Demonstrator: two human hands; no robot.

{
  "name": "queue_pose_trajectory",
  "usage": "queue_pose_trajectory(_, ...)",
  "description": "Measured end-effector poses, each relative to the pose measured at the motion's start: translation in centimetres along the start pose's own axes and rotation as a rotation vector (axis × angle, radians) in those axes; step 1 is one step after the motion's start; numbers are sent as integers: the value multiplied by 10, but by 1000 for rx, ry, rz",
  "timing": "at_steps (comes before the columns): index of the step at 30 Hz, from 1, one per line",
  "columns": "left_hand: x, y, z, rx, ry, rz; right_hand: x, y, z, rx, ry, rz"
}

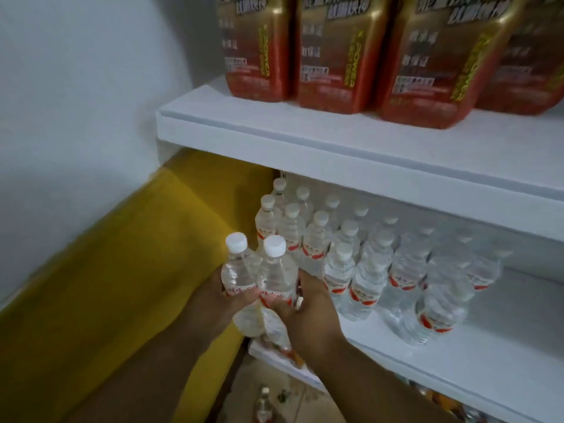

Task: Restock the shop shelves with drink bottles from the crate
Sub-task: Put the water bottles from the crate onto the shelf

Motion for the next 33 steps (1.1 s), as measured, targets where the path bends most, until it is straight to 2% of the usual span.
queue_pose_trajectory(9, 0, -93, 60, 156, -111, 70, 19, -79, -33, -49, -26, -169)
queue_pose_trajectory(17, -2, -111, 92, 223, -232, 73, 33, -107, -61, -9, 22, -166)
queue_pose_trajectory(24, 1, -115, 104, 222, -213, 66, 33, -115, -62, 24, 68, -202)
queue_pose_trajectory(26, 7, -103, 109, 198, -137, 46, 37, -109, -67, 67, 128, -203)
queue_pose_trajectory(27, 11, -95, 113, 178, -68, 2, 40, -106, -72, 122, 141, -193)
queue_pose_trajectory(29, 12, -72, 130, 34, 98, -235, 49, -99, -86, 258, 98, -161)
queue_pose_trajectory(31, 24, -46, 161, -298, 434, -498, 56, -91, -98, 381, -34, -149)
queue_pose_trajectory(32, 40, -40, 171, -428, 613, -509, 59, -88, -102, 422, -134, -147)
queue_pose_trajectory(33, 56, -42, 172, -476, 740, -444, 64, -87, -105, 448, -245, -141)
Point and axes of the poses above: each hand's wrist, its own y-axis away from the middle knuckle, its own x-axis out of the palm, z = x × y, the point moved 9 cm from there along -y, towards the middle knuckle, and after that the axes turned 13 degrees about x, right-handed, at the moved point
